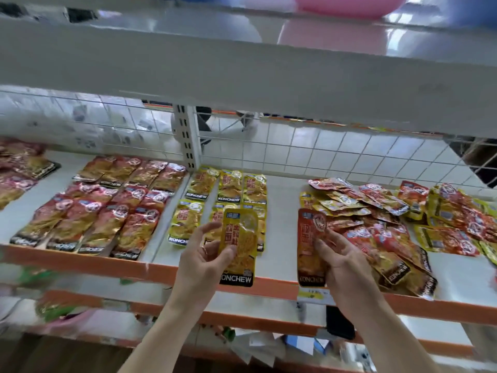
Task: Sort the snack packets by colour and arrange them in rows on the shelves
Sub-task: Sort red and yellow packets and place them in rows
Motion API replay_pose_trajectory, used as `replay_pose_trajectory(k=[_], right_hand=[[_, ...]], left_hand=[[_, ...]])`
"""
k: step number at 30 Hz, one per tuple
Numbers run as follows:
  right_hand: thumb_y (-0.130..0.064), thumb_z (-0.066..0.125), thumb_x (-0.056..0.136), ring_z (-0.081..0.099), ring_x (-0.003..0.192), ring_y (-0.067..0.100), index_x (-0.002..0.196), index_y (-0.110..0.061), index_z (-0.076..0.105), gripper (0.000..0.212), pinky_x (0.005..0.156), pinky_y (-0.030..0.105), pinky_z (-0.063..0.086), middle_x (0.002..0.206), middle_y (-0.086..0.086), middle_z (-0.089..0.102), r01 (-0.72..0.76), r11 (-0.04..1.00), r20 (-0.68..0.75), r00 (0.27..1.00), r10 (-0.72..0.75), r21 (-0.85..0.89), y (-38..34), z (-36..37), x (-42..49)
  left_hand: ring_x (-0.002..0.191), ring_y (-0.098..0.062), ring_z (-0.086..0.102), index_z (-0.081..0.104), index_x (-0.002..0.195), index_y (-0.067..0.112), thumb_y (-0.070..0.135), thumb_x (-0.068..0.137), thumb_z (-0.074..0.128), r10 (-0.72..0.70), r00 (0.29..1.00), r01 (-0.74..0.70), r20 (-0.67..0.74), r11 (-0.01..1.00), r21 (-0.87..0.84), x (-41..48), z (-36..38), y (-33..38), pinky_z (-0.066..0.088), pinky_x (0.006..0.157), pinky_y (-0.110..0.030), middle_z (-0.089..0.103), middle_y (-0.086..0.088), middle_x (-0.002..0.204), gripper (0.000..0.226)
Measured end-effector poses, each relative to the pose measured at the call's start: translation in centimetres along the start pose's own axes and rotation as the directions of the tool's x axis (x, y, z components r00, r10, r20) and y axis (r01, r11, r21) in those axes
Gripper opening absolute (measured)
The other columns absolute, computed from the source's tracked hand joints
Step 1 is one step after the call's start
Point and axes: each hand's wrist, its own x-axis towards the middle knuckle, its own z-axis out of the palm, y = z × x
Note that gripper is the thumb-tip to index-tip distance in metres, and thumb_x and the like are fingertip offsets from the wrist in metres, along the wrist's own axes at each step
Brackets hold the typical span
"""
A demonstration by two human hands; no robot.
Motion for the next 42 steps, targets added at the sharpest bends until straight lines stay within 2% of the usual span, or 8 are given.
replay_pose_trajectory(k=[3, 7, 12, 19, 26, 32, 35, 42], right_hand=[[-0.002, 0.058, 0.091, 0.075, 0.082, 0.026, 0.117, -0.004, 0.06, 0.027, 0.058, 0.035, 0.06, 0.099, 0.014, 0.075, 0.004, 0.999, -0.021, 1.0, -0.005, -0.035, 1.3, 2.6, -0.3], [-0.002, 0.06, 0.09, 0.074, 0.086, 0.026, 0.116, -0.004, 0.061, 0.026, 0.069, 0.04, 0.06, 0.101, 0.014, 0.075, 0.01, 0.997, -0.037, 0.999, -0.013, -0.075, 3.3, 6.2, -0.6], [-0.003, 0.062, 0.091, 0.074, 0.088, 0.028, 0.114, -0.006, 0.062, 0.024, 0.072, 0.038, 0.06, 0.101, 0.013, 0.075, 0.002, 0.992, -0.028, 1.0, -0.005, -0.122, 5.5, 10.1, -1.1], [-0.004, 0.063, 0.091, 0.072, 0.097, 0.029, 0.113, -0.008, 0.063, 0.023, 0.088, 0.049, 0.056, 0.103, 0.011, 0.075, -0.001, 0.984, -0.049, 0.999, -0.007, -0.177, 6.8, 12.2, -1.0], [-0.007, 0.063, 0.093, 0.073, 0.092, 0.024, 0.113, -0.011, 0.064, 0.021, 0.081, 0.042, 0.058, 0.097, 0.006, 0.076, -0.006, 0.973, -0.032, 0.999, -0.002, -0.229, 6.7, 12.1, 0.2], [-0.007, 0.063, 0.093, 0.073, 0.09, 0.021, 0.111, -0.013, 0.065, 0.019, 0.074, 0.034, 0.057, 0.097, 0.005, 0.076, -0.019, 0.972, -0.02, 1.0, 0.015, -0.232, 6.0, 11.8, 1.3], [-0.006, 0.063, 0.093, 0.074, 0.089, 0.019, 0.11, -0.013, 0.065, 0.019, 0.069, 0.028, 0.057, 0.096, 0.003, 0.076, -0.02, 0.97, -0.007, 1.0, 0.019, -0.244, 5.9, 11.7, 1.5], [-0.006, 0.064, 0.093, 0.073, 0.09, 0.019, 0.109, -0.014, 0.066, 0.019, 0.069, 0.027, 0.056, 0.098, 0.006, 0.075, -0.025, 0.968, 0.0, 1.0, 0.026, -0.25, 5.8, 11.0, 1.9]], left_hand=[[0.087, -0.022, 0.074, 0.057, 0.122, 0.032, 0.006, 0.09, 0.07, 0.003, 1.0, -0.003, -0.012, 1.0, 0.02, 1.0, -3.4, -0.4, 0.059, 0.081, -0.036, 0.077, -0.008, 0.089, 0.044], [0.083, -0.013, 0.074, 0.061, 0.111, 0.031, 0.008, 0.089, 0.071, -0.017, 1.0, 0.018, -0.025, 0.999, 0.047, 2.0, -7.3, -0.3, 0.059, 0.076, -0.029, 0.078, 0.003, 0.087, 0.034], [0.085, -0.021, 0.075, 0.067, 0.108, 0.022, 0.01, 0.09, 0.071, -0.053, 0.998, 0.055, -0.018, 0.992, 0.111, 3.3, -11.1, -0.5, 0.061, 0.08, -0.045, 0.078, -0.001, 0.089, 0.021], [0.083, -0.014, 0.071, 0.066, 0.105, 0.02, 0.013, 0.091, 0.071, -0.014, 0.999, 0.021, -0.029, 0.963, 0.27, 5.4, -12.4, -1.0, 0.05, 0.053, -0.019, 0.074, 0.001, 0.091, 0.017], [0.079, -0.002, 0.061, 0.069, 0.11, 0.011, 0.019, 0.092, 0.07, 0.153, 0.987, -0.09, -0.054, 0.791, 0.605, 6.9, -11.4, -0.9, 0.042, 0.059, -0.006, 0.067, 0.009, 0.086, 0.02], [0.068, 0.007, 0.05, 0.069, 0.118, 0.003, 0.016, 0.092, 0.07, 0.183, 0.983, -0.113, -0.024, 0.699, 0.706, 7.3, -10.4, -0.3, 0.036, 0.061, 0.004, 0.06, 0.006, 0.081, 0.028], [0.072, -0.011, 0.055, 0.069, 0.12, 0.003, 0.016, 0.091, 0.071, 0.207, 0.978, -0.125, -0.016, 0.651, 0.749, 7.2, -10.3, -0.2, 0.037, 0.065, 0.0, 0.067, 0.001, 0.086, 0.031], [0.089, -0.024, 0.062, 0.066, 0.124, 0.0, 0.017, 0.092, 0.07, 0.224, 0.974, -0.114, -0.02, 0.568, 0.815, 7.4, -10.0, -1.2, 0.045, 0.081, -0.029, 0.071, -0.012, 0.101, 0.036]])
